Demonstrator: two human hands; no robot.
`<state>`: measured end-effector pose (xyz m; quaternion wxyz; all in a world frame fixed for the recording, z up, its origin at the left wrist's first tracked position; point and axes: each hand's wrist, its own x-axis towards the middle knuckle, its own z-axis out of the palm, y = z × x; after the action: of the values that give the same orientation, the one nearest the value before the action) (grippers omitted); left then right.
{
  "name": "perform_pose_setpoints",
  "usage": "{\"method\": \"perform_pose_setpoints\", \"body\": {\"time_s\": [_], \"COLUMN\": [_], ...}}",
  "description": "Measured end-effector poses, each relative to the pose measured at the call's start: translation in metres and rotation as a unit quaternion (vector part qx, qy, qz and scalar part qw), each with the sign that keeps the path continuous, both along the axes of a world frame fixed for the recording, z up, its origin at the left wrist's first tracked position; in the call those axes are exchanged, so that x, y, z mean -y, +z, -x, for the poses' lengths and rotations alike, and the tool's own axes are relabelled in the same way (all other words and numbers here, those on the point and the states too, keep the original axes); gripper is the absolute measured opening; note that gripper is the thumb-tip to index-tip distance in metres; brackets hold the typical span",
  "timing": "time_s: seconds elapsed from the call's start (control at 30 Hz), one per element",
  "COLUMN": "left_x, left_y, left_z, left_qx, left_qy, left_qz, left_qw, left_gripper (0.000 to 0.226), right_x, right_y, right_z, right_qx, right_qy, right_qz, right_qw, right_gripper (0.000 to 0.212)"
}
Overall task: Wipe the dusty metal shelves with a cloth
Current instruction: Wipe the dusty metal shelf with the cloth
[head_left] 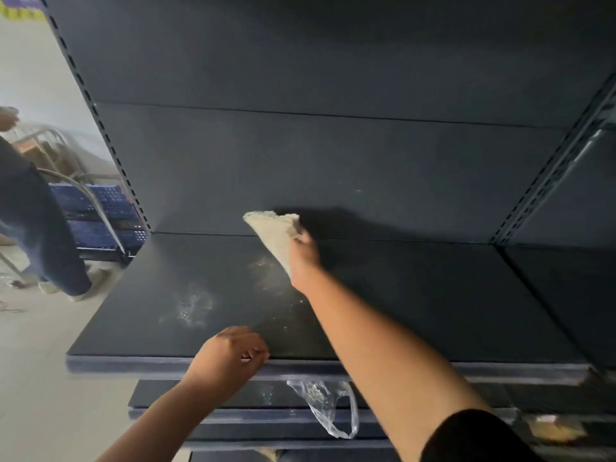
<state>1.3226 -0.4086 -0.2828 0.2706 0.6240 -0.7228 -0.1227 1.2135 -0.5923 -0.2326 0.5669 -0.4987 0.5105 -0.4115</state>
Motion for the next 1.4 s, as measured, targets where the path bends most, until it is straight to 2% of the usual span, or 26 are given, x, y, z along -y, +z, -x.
{"method": "perform_pose_setpoints", "body": {"time_s": [0.07,0.13,0.17,0.2,0.27,0.3,0.37,0.43,0.53,0.6,0.63,0.7,0.77,0.83,0.9,0.93,1.13,1.2,1.27,1.33,1.4], "left_x": [-0.004,-0.008,-0.011,-0.013,-0.017,-0.019,-0.024,-0.029,-0.039,-0.046,-0.050,-0.059,-0.067,-0.074,-0.077,-0.078,-0.079,-0.079,-0.076,-0.074,-0.072], "left_y": [0.003,0.004,0.004,0.004,0.004,0.004,0.004,0.002,0.002,0.002,0.002,0.001,0.001,0.001,0.002,0.002,-0.002,-0.003,-0.002,0.001,0.003], "left_z": [-0.019,-0.037,-0.045,-0.052,-0.067,-0.074,-0.090,-0.103,-0.122,-0.134,-0.141,-0.153,-0.162,-0.167,-0.169,-0.170,-0.171,-0.170,-0.170,-0.171,-0.169], "left_qx": [0.013,0.010,0.008,0.008,0.003,0.001,0.001,0.007,0.020,0.040,0.048,0.056,0.060,0.059,0.051,0.048,0.026,0.025,0.024,0.017,0.005], "left_qy": [0.004,0.014,0.019,0.021,0.022,0.025,0.036,0.042,0.047,0.047,0.045,0.033,0.018,-0.001,-0.021,-0.024,-0.017,-0.015,-0.011,-0.006,0.004], "left_qz": [0.001,-0.008,-0.012,-0.015,-0.018,-0.018,-0.017,-0.009,0.007,0.016,0.018,0.014,0.002,-0.002,0.002,0.002,-0.015,-0.011,-0.016,-0.030,-0.039], "left_qw": [1.000,1.000,1.000,1.000,1.000,1.000,0.999,0.999,0.999,0.998,0.998,0.998,0.998,0.998,0.998,0.999,0.999,1.000,1.000,0.999,0.999], "left_gripper": [0.019,0.022,0.022,0.022,0.015,0.012,0.010,0.009,0.006,0.006,0.007,0.012,0.020,0.029,0.033,0.033,0.031,0.030,0.027,0.023,0.020], "right_x": [0.001,-0.004,-0.007,-0.012,-0.029,-0.037,-0.056,-0.069,-0.090,-0.105,-0.112,-0.128,-0.144,-0.158,-0.160,-0.159,-0.123,-0.104,-0.088,-0.079,-0.069], "right_y": [0.016,0.028,0.028,0.022,0.009,0.000,-0.017,-0.035,-0.051,-0.054,-0.054,-0.051,-0.043,-0.027,-0.018,-0.014,0.010,0.015,0.015,0.007,-0.008], "right_z": [0.047,0.100,0.124,0.151,0.194,0.211,0.225,0.209,0.134,0.067,0.031,-0.043,-0.103,-0.141,-0.155,-0.154,-0.054,-0.009,0.028,0.052,0.057], "right_qx": [0.052,0.171,0.146,0.077,-0.090,-0.177,-0.314,-0.405,-0.512,-0.520,-0.503,-0.425,-0.271,-0.080,0.056,0.095,0.180,0.130,-0.026,-0.208,-0.329], "right_qy": [-0.040,-0.112,-0.177,-0.231,-0.272,-0.273,-0.215,-0.141,-0.036,-0.008,0.005,0.031,0.047,0.030,-0.018,-0.045,-0.185,-0.252,-0.300,-0.291,-0.236], "right_qz": [0.006,0.022,0.039,0.077,0.116,0.115,0.087,0.065,0.092,0.101,0.098,0.084,0.055,-0.009,-0.066,-0.074,0.006,0.061,0.112,0.129,0.115], "right_qw": [0.998,0.979,0.973,0.967,0.951,0.938,0.921,0.901,0.853,0.848,0.858,0.901,0.960,0.996,0.996,0.992,0.966,0.957,0.947,0.925,0.907], "right_gripper": [0.026,0.035,0.031,0.028,0.033,0.035,0.035,0.037,0.046,0.050,0.051,0.049,0.044,0.034,0.021,0.020,0.030,0.035,0.038,0.038,0.039]}}
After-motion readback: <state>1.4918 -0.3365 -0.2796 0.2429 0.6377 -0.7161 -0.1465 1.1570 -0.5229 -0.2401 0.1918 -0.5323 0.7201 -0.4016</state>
